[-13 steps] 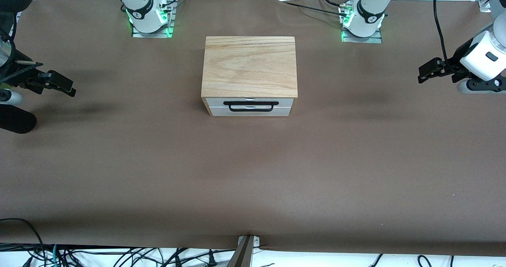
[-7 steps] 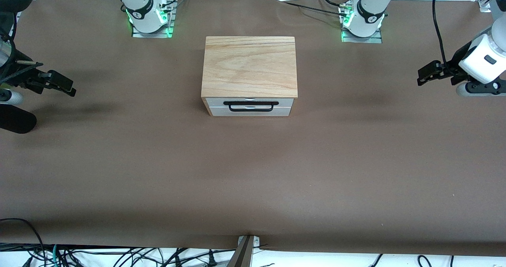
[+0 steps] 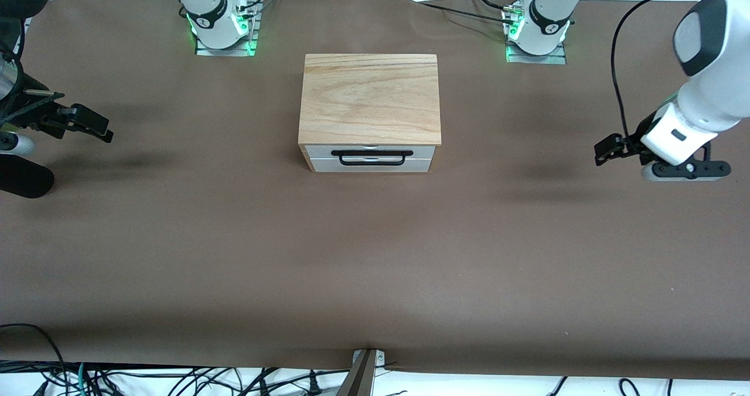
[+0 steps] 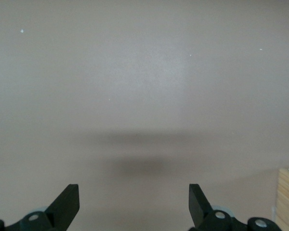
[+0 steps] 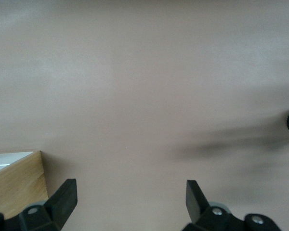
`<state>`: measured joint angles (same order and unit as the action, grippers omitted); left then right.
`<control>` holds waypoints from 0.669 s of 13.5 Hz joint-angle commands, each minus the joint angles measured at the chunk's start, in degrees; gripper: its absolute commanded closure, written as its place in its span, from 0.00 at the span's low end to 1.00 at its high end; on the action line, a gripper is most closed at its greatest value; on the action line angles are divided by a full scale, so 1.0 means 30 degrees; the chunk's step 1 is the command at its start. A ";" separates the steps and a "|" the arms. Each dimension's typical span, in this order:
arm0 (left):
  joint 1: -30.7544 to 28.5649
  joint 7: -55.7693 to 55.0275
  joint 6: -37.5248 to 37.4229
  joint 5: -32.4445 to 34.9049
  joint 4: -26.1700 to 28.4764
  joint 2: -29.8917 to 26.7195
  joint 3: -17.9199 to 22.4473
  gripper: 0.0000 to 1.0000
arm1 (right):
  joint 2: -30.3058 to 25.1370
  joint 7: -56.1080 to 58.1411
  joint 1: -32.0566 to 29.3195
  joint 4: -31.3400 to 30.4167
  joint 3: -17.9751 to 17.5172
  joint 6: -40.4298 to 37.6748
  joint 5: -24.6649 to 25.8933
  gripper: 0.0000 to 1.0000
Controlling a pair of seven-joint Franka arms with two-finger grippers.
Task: Pull top drawer with both arms simultaneously
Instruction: 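Move the right gripper and the left gripper toward the drawer handle ends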
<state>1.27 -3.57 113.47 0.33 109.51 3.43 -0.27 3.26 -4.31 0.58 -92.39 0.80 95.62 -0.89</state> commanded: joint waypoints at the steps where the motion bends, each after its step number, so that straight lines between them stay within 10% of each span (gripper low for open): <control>1: -0.0160 0.0371 0.2217 -0.0868 0.1784 0.0261 -0.0116 0.00 | -0.0004 0.0265 0.0129 -0.0024 -0.0004 -0.0726 -0.0259 0.00; 6: -0.0189 0.0576 0.4597 -0.3855 0.3633 0.0996 -0.0146 0.00 | 0.1807 0.0235 0.0980 -0.0053 -0.0238 -0.1022 -0.3058 0.00; 9: -0.0189 0.6030 0.4597 -1.0367 0.4452 0.1464 -0.0146 0.00 | 0.3332 0.0671 0.1009 -0.0374 -0.0383 -0.0966 -0.6578 0.00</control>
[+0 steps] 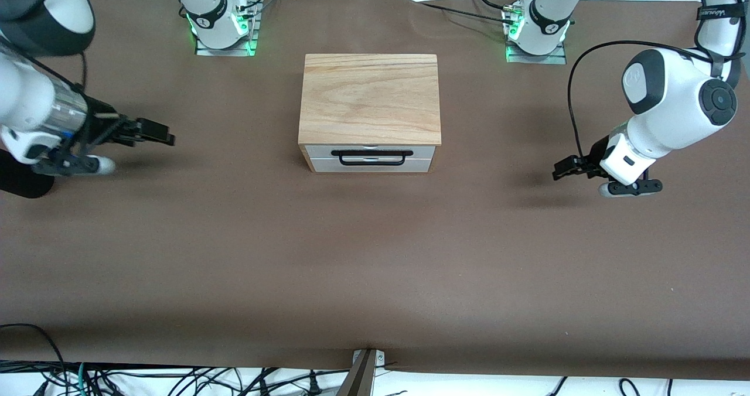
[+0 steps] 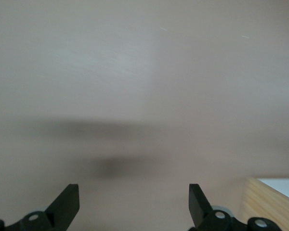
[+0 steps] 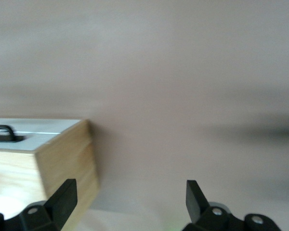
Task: Pull top drawer with both arms simultaneously
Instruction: 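Move the right gripper and the left gripper toward the drawer handle ends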
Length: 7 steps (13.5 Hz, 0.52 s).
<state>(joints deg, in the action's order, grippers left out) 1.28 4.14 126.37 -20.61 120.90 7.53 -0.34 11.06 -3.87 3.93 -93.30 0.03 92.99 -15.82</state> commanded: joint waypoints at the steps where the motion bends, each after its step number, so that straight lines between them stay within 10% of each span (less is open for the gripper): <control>1: -0.0221 0.6005 0.0212 -0.5820 0.1004 0.0330 -0.0122 0.00 | 0.1113 0.0933 -0.0050 -0.0158 -0.0272 0.0202 -0.2828 0.00; 7: 0.0042 1.5423 -0.1715 -1.7135 0.0833 0.3928 -0.0356 0.00 | 0.2201 0.5815 0.0010 -0.3811 -0.0855 0.3187 -1.1732 0.00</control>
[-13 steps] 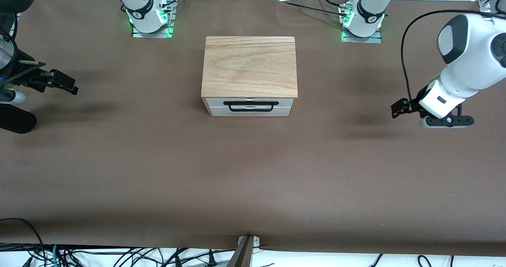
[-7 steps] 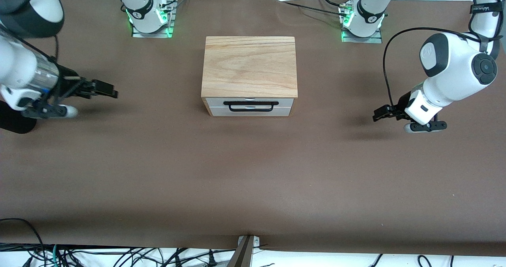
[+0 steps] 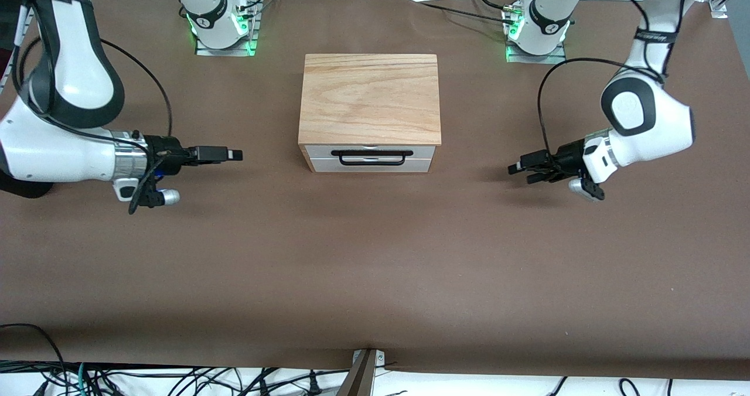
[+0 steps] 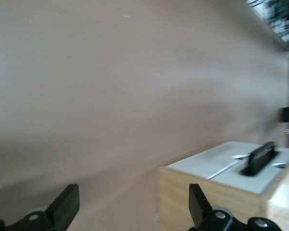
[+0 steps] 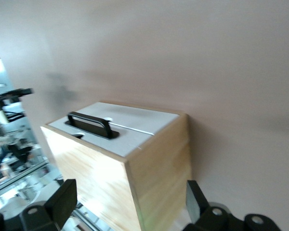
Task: Pull top drawer with both arms simultaneously
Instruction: 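Move the right gripper and the left gripper toward the drawer handle ends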
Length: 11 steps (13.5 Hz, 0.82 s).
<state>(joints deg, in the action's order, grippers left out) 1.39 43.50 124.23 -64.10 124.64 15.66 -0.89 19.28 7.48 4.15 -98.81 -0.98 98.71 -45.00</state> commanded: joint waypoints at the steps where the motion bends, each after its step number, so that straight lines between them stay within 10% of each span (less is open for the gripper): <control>1: 0.0034 0.3506 -0.1763 -0.4454 -0.0499 0.1892 -0.0201 0.00 | -0.0539 0.3875 -0.0065 -0.3001 -0.0611 0.1808 -0.3906 0.00; 11: 0.2581 0.8498 -0.7483 -1.4279 -0.2346 0.6174 -0.1397 0.00 | 0.2533 1.5636 0.3095 -0.6527 -0.0670 0.3337 -1.6834 0.00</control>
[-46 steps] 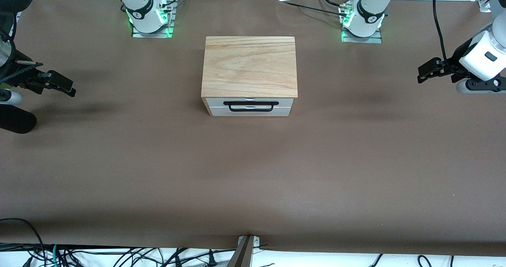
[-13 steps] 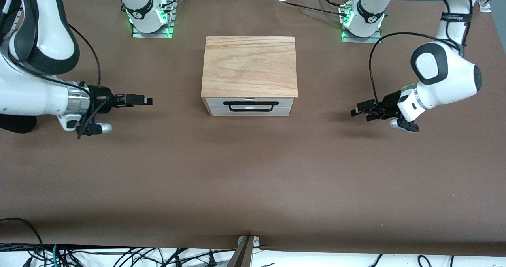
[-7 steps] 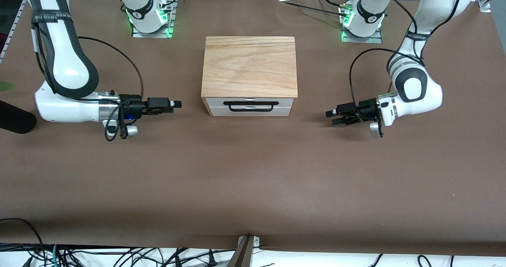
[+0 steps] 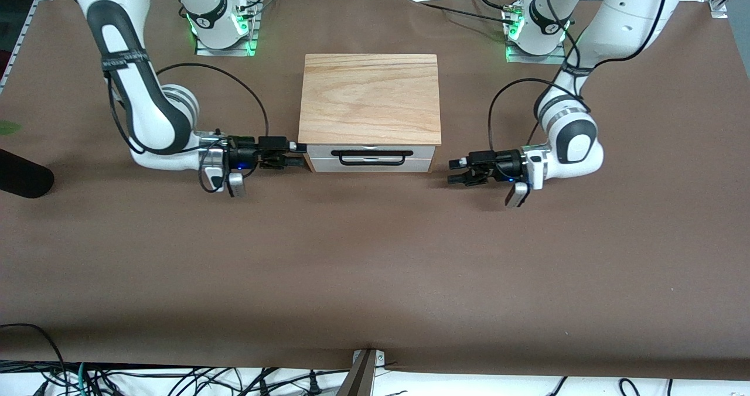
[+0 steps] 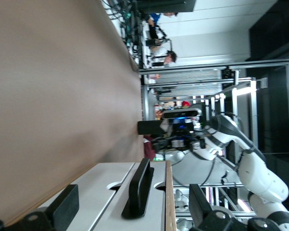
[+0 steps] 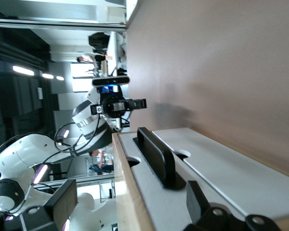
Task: Pull top drawer with both arms simultaneously
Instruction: 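Close the right gripper and the left gripper on the black handle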
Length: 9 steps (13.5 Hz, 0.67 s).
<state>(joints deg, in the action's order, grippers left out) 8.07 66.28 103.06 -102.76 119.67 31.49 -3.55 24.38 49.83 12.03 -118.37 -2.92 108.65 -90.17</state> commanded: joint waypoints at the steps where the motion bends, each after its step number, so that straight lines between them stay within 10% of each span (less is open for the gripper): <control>1: 0.0532 0.0935 -0.0429 -0.2388 -0.0691 0.1074 -0.0923 0.00 | 0.1302 0.2163 0.0850 0.0023 -0.0023 -0.0065 -0.2803 0.00; 4: 0.1031 0.1258 -0.0342 -0.3247 -0.1071 0.1456 -0.1307 0.12 | 0.2300 0.3807 0.1730 0.0228 -0.0023 -0.0124 -0.5267 0.02; 9: 0.1295 0.1082 -0.0166 -0.3189 -0.1043 0.1749 -0.1572 0.24 | 0.2946 0.4073 0.2553 0.0229 -0.0023 -0.0124 -0.6241 0.36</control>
<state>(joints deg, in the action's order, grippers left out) 11.38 68.61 102.72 -111.20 117.44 35.47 -7.98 32.08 61.11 19.04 -118.26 -3.01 108.60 -107.53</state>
